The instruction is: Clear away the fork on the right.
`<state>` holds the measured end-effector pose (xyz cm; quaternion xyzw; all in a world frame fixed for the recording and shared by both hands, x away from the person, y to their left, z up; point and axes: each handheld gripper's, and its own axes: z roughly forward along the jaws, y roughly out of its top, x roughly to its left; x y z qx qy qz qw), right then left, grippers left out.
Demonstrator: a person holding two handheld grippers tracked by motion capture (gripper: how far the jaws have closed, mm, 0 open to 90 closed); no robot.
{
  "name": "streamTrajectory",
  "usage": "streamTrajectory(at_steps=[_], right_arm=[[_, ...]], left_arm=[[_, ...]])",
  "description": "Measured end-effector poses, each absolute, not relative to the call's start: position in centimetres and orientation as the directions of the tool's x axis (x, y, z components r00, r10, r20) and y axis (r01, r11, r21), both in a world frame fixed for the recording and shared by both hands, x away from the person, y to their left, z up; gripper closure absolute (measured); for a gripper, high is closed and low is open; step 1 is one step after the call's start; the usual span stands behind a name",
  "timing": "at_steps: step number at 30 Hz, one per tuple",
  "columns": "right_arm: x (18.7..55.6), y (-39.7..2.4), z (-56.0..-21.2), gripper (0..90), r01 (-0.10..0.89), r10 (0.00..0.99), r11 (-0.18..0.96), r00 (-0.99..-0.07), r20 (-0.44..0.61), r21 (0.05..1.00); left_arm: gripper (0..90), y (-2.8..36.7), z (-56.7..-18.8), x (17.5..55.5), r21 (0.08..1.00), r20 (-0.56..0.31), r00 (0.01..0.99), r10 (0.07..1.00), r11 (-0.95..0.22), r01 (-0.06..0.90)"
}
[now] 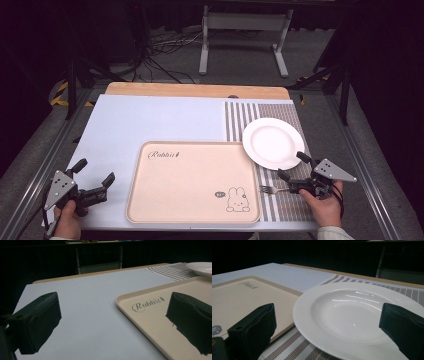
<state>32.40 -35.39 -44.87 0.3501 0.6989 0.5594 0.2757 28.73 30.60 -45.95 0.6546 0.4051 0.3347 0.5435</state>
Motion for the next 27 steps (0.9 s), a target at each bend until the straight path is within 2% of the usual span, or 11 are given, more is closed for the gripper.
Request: streamTrajectory(at_steps=[19,27], right_arm=[[32.3,-35.4,-44.8,1.8,0.187,0.79,0.128,-0.613,0.014,0.974],[33.5,-34.8,-42.9,1.6,0.206,0.765,0.148,-0.644,0.021,0.967]], left_arm=[[0.3,30.7,-45.9,28.8,0.982,-0.004,0.448,0.894,-0.082,0.172],[0.3,30.7,-45.8,28.7,0.981,-0.003,0.447,0.894,-0.083,0.173]])
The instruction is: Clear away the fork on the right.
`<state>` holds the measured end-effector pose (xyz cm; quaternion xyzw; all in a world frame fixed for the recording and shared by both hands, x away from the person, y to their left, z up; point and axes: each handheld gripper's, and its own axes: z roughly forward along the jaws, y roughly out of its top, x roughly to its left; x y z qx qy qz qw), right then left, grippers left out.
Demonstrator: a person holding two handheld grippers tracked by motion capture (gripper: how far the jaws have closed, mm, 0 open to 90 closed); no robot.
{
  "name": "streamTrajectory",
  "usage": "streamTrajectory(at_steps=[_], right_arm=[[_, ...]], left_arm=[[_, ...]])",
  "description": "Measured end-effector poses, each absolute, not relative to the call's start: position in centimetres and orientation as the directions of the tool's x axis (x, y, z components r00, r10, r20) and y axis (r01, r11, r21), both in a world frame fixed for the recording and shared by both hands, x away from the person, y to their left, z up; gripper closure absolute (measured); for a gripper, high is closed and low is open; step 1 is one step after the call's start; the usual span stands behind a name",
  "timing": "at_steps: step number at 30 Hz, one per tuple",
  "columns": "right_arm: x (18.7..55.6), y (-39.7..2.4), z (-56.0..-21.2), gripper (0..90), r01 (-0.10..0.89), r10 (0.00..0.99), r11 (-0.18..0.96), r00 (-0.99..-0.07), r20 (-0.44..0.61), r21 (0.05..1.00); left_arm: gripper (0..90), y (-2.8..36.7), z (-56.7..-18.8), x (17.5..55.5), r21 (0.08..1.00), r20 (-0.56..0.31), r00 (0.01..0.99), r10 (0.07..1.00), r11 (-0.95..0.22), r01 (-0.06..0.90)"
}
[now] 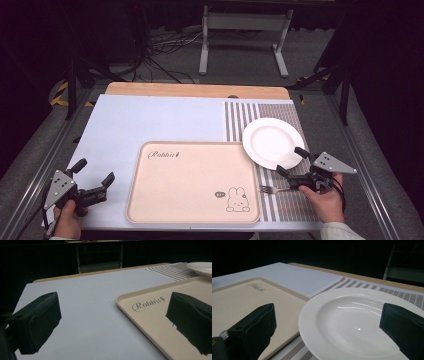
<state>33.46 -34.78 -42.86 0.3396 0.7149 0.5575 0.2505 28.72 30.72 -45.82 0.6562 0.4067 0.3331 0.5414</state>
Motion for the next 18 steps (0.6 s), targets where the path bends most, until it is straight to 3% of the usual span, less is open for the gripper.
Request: streamTrajectory(at_steps=[8,18], right_arm=[[34.2,-34.3,-41.9,1.8,0.245,0.737,0.221,-0.676,0.002,0.944],[34.4,-34.0,-39.8,3.6,0.303,0.65,0.397,-0.759,-0.032,0.866]], left_arm=[[0.3,30.8,-45.8,28.7,0.983,-0.004,0.445,0.895,-0.079,0.168],[0.3,30.8,-45.8,28.7,0.982,-0.014,0.445,0.895,-0.071,0.175]])
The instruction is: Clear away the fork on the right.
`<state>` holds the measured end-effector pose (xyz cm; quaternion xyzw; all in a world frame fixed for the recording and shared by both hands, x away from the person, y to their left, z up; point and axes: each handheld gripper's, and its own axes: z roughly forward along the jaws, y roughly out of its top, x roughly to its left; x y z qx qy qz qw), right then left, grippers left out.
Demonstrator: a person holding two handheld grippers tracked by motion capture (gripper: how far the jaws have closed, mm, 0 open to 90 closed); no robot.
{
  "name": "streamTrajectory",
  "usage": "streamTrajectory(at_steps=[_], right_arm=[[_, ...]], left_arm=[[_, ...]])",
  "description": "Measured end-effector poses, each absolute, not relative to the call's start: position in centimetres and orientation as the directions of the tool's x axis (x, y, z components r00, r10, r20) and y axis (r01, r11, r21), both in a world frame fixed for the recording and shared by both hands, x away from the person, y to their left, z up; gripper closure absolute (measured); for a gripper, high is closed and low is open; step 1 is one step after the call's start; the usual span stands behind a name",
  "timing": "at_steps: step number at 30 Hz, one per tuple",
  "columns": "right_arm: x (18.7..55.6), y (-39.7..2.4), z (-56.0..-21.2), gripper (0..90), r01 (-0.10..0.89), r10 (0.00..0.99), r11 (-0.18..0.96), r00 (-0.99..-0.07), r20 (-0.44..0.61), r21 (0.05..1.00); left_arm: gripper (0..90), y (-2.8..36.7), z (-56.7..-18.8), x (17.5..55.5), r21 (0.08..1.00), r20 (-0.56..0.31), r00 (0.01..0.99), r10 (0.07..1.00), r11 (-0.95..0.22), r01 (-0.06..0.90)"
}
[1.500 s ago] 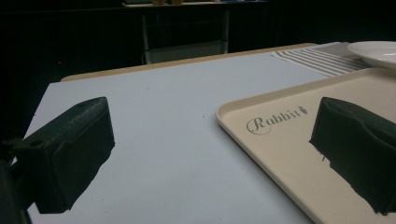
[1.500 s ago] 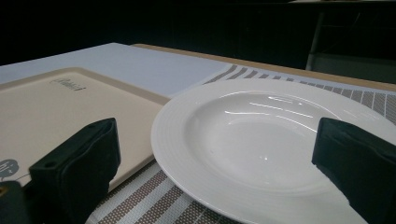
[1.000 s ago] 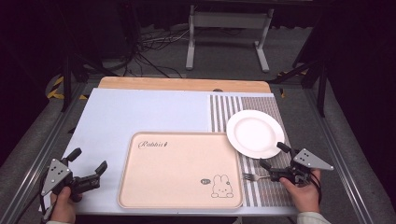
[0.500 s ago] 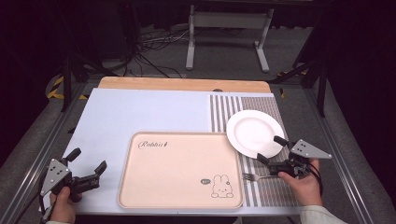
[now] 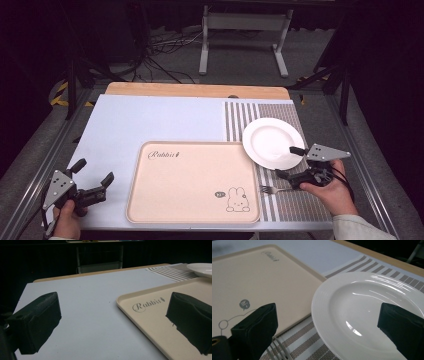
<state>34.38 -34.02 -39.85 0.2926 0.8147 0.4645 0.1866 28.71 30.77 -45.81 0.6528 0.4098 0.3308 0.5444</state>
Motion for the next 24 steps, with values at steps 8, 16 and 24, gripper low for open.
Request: streamTrajectory(at_steps=[8,16,24], right_arm=[[34.49,-34.0,-39.08,3.9,0.308,0.602,0.526,-0.793,-0.091,0.793],[34.79,-33.59,-39.34,4.8,0.322,0.545,0.628,-0.832,-0.104,0.708],[35.16,-33.21,-39.62,5.7,0.333,0.508,0.703,-0.854,-0.116,0.628]], left_arm=[[0.3,30.8,-45.79,28.7,0.982,-0.014,0.447,0.895,-0.073,0.176],[0.3,30.8,-45.82,28.74,0.981,-0.017,0.446,0.895,-0.07,0.178],[0.3,30.86,-45.82,28.76,0.981,-0.015,0.448,0.894,-0.073,0.178]])
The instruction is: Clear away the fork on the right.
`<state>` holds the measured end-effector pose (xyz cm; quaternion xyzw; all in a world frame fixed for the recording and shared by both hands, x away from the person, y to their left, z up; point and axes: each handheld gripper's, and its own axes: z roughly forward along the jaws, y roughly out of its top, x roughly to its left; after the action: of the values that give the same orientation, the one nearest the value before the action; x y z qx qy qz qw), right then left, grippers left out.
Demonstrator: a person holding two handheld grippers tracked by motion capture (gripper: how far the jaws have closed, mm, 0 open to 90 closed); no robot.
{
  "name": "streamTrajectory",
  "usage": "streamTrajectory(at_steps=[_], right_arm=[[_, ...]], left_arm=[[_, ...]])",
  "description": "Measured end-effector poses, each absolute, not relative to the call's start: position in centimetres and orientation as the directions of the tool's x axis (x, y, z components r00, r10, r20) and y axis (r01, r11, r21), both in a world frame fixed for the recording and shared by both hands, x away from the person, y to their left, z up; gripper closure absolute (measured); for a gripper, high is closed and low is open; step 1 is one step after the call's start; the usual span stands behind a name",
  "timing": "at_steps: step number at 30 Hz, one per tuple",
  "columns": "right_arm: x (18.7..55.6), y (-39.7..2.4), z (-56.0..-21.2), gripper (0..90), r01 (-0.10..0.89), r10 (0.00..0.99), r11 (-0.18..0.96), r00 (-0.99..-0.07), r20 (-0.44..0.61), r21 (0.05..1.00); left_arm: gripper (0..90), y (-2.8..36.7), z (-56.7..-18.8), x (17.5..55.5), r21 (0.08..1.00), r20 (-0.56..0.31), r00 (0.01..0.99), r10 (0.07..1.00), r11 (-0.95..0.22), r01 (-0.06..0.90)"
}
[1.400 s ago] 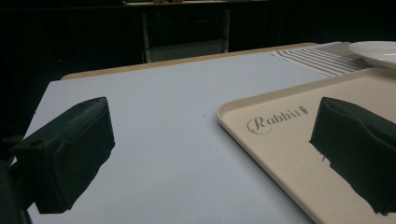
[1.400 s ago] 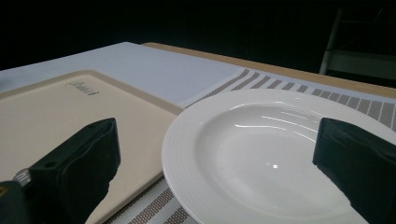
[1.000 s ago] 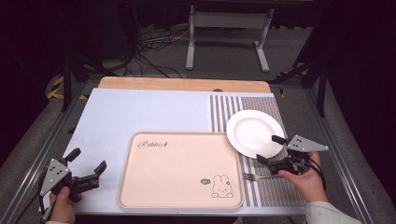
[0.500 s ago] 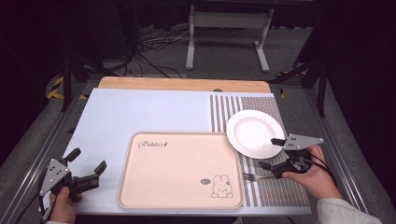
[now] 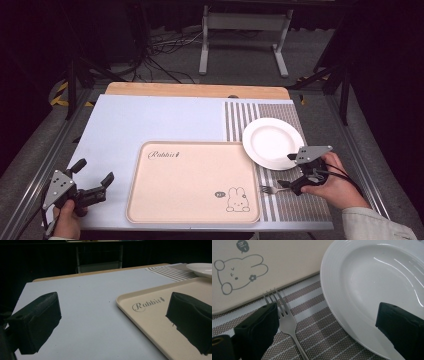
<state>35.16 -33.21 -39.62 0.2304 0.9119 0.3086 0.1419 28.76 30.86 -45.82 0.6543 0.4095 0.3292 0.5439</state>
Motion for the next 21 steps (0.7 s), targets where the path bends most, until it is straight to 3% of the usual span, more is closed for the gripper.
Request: streamTrajectory(at_steps=[21], right_arm=[[35.83,-32.86,-39.63,9.6,0.338,0.426,0.831,-0.898,-0.114,0.441]], left_arm=[[0.3,30.83,-45.77,28.71,0.982,-0.018,0.448,0.894,-0.069,0.177]])
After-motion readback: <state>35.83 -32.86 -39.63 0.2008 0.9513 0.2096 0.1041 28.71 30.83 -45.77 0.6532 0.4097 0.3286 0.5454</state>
